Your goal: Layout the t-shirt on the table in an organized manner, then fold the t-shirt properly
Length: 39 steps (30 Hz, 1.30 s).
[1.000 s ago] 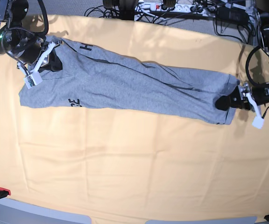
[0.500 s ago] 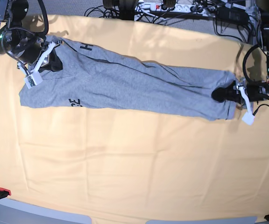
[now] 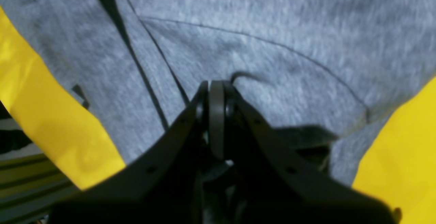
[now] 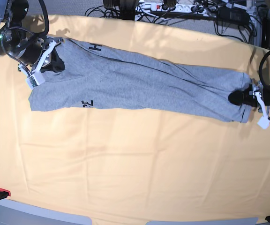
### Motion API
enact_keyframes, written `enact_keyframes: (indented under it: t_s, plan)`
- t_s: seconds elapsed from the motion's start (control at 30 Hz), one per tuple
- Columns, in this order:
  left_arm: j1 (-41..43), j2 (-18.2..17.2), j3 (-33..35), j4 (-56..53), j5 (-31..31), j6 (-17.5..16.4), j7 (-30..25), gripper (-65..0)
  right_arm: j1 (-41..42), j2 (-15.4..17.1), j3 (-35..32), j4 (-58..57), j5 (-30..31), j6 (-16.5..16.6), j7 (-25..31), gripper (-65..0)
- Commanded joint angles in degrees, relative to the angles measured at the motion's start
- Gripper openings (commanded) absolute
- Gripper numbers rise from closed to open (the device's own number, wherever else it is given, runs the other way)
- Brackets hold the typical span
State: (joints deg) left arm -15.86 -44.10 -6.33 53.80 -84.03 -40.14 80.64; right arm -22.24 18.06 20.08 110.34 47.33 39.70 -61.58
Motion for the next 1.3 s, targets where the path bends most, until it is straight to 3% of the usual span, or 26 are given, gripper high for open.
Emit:
enact_keyframes:
  t_s: [0.0, 0.4, 0.57, 0.73, 1.27]
  plan:
    - [-1.18, -1.64, -0.55, 0.59, -0.97, 0.14, -0.64, -65.0, 0.2, 0.7, 0.26, 1.44, 0.83, 0.3, 0.92, -65.0]
    - [-1.31, -2.32, -0.55, 0.63, -0.97, 0.14, -0.64, -65.0, 3.61, 0.66, 0.24, 2.27, 0.61, 0.3, 2.89, -65.0]
    - [-2.03, -3.04, -0.55, 0.63, -0.97, 0.14, -0.64, -65.0, 3.96, 0.63, 0.2, 1.99, -5.03, 0.3, 2.91, -65.0]
    - [-4.68, -3.23, -0.55, 0.63, -0.97, 0.14, -0.64, -65.0, 3.63, 0.63, 0.15, 1.99, -5.49, 0.3, 3.13, -65.0]
    - [-4.96, -4.15, -0.55, 1.33, -0.97, 0.14, -0.64, -65.0, 3.02, -5.77, 0.09, 1.99, -11.41, 0.3, 6.6, -65.0]
